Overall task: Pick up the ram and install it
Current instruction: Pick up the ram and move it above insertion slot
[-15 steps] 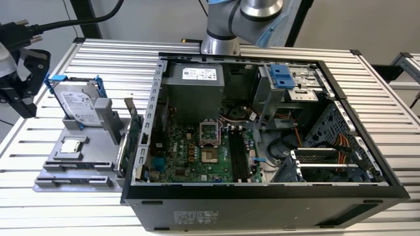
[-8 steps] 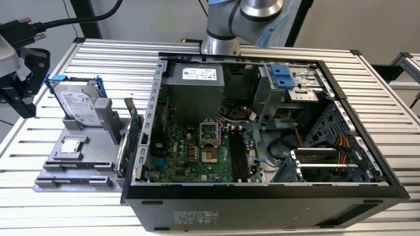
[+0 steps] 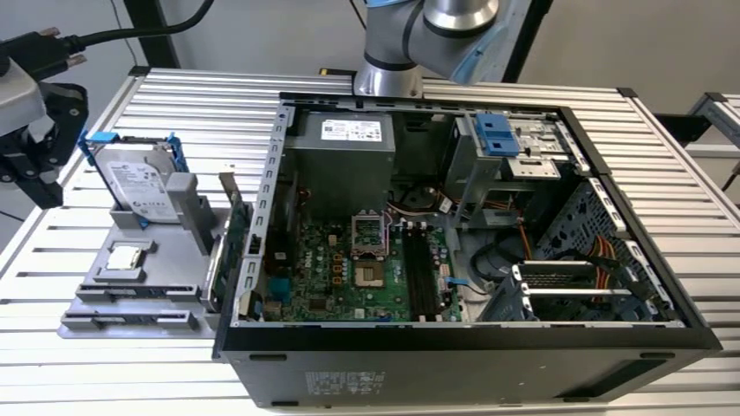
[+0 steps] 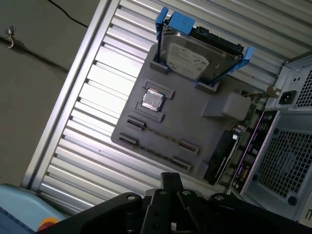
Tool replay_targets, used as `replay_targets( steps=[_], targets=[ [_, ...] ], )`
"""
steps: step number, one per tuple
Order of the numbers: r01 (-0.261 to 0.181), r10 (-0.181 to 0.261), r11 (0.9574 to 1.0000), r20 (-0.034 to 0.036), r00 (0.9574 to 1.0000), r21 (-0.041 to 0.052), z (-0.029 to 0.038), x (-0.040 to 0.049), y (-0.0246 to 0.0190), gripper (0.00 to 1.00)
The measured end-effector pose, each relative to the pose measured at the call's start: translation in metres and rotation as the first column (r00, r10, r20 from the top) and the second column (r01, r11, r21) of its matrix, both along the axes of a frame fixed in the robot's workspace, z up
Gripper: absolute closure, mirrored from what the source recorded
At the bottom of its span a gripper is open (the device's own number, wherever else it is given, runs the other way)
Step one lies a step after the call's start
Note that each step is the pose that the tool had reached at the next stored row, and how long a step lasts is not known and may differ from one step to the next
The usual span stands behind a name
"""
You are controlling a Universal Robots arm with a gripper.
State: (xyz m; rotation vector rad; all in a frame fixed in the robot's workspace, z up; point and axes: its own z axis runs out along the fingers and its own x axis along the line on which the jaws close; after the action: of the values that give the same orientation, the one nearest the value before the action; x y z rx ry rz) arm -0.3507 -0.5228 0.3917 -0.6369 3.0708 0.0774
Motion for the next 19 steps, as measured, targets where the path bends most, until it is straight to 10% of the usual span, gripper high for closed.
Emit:
replay_targets(
  steps=[19],
  targets=[
    [-0.115, 0.115, 0.9933, -0.0002, 0.9933, -0.0032, 0.0000, 0.0000, 0.0000, 1.00]
  ],
)
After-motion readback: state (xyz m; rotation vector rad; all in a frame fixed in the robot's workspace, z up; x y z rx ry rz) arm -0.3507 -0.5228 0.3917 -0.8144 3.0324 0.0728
